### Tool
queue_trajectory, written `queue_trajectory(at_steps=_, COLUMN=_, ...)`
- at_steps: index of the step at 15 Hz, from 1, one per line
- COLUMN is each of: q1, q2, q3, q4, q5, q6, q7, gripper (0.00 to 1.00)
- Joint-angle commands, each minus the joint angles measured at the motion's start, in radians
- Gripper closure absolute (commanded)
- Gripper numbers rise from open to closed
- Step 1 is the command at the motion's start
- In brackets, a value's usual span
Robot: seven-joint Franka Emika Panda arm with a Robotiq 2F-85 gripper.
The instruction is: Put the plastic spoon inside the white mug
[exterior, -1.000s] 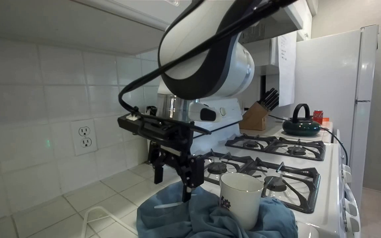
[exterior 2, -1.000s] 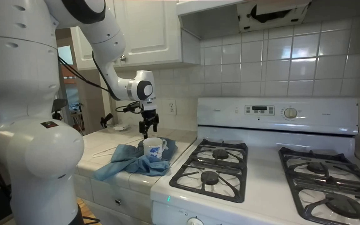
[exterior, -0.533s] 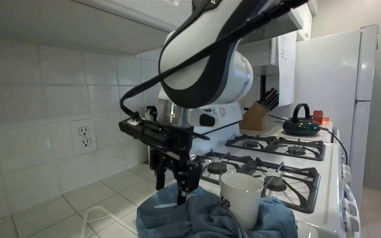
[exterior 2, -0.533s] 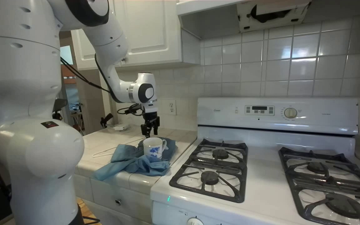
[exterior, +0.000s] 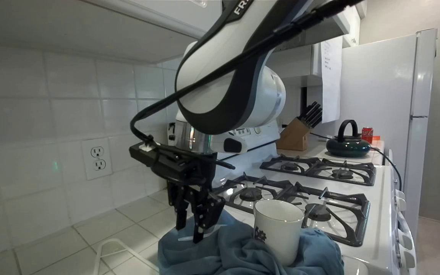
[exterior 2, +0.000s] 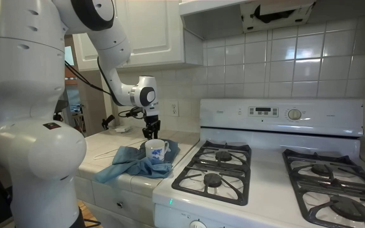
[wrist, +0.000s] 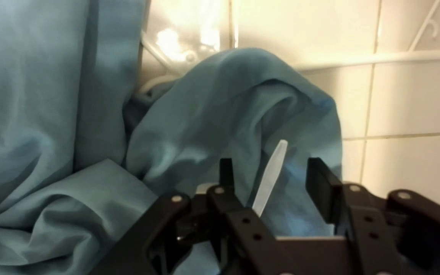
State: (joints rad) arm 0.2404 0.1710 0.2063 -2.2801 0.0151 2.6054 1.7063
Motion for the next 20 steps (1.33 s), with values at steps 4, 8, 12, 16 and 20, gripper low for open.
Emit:
queue_trajectory(at_steps=4, q1=0.03, q2=0.053, q3=-0.03, q4=0.051, q5=0.0, q6=0.024, q7=0.023, gripper=0.44)
queue_trajectory(at_steps=8, q1=0.036, q2=0.073, q3=-0.033, q4=0.069, q5=0.004, q6=0.023, q7=0.015, gripper=0.52)
queue_trajectory(at_steps=12, q1=0.046, q2=0.094, q3=-0.03, q4=0.086, q5=0.009, q6=0.018, q7=0.01, gripper=0.61)
queue_trajectory(at_steps=16, q1=0.062, q2=0.113, q3=-0.032, q4=0.098, q5=0.008, q6=0.016, q7=0.01, gripper=0.81)
queue_trajectory(at_steps=20, q1=0.076, q2=0.111, q3=-0.042, q4=0.096, q5=-0.005, q6=0.005, q7=0.024, gripper=1.0)
